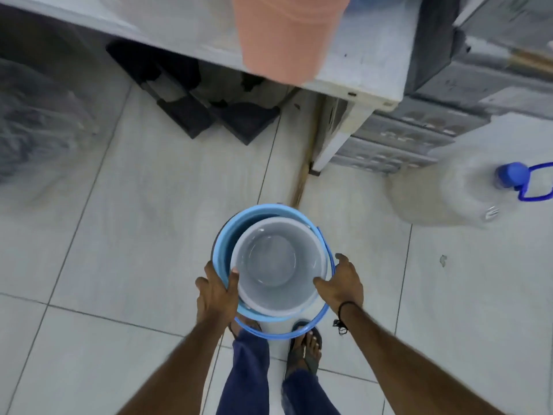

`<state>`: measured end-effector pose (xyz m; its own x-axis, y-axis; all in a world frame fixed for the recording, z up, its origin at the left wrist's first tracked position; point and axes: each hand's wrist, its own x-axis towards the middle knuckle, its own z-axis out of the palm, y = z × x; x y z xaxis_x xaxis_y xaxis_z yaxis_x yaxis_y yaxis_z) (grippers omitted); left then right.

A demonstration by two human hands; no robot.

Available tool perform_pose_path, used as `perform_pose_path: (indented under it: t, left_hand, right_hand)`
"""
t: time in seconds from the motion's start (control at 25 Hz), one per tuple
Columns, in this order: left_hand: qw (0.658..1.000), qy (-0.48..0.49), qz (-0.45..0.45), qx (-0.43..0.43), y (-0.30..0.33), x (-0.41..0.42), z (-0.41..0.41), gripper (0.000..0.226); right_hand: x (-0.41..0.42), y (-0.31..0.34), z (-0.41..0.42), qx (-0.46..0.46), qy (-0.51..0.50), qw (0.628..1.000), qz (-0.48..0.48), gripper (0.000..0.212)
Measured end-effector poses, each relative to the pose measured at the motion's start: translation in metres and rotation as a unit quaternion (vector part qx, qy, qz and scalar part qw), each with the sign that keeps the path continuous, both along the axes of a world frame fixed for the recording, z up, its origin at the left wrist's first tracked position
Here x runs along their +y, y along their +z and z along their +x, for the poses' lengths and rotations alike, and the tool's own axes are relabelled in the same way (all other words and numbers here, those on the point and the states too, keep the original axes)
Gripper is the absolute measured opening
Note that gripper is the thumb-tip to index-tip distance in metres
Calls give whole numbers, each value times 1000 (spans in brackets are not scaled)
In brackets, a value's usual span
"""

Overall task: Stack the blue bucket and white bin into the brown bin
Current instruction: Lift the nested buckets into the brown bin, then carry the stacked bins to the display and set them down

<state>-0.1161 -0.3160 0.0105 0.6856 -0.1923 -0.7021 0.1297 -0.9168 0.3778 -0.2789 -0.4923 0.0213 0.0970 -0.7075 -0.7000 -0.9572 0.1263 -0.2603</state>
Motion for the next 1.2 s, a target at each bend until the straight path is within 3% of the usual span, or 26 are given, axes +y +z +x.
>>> perform_pose_path:
  t: [0.12, 0.28, 0.36, 0.52, 0.68, 0.88, 0.96, 1.08, 1.2]
  left_hand:
    - [999, 7, 36, 4, -23, 3, -1, 52]
    - [997, -24, 68, -22, -40, -3, 22, 70]
    - [999, 30, 38, 24, -47, -9, 39, 75]
    - [989, 116, 26, 93, -21, -13, 59, 74]
    - [977, 173, -20, 125, 93, -5, 75, 71]
    - [967, 217, -99, 84, 334, 19, 108, 63]
    - [965, 220, -128, 65, 419, 27, 128, 64]
    - [958, 232, -166, 34, 520, 36, 172, 62]
    - [946, 247, -212, -9, 604, 43, 234, 67]
  right_hand:
    - [-2, -31, 6, 18, -1, 999, 39, 73]
    - [-24, -56, 22, -5, -70, 991, 113, 42]
    - [-37, -65, 29, -8, -92, 986, 141, 31]
    - [-38, -43, 29, -13, -83, 986, 145, 27]
    - [-33, 65, 38, -40, -52, 988, 143, 36]
    - [-32, 301, 79, -102, 23, 988, 111, 59]
    - [-31, 384, 109, -140, 64, 985, 79, 69]
    - [-34, 486, 173, -200, 140, 969, 30, 61]
    - [-40, 576, 247, -245, 190, 951, -10, 77]
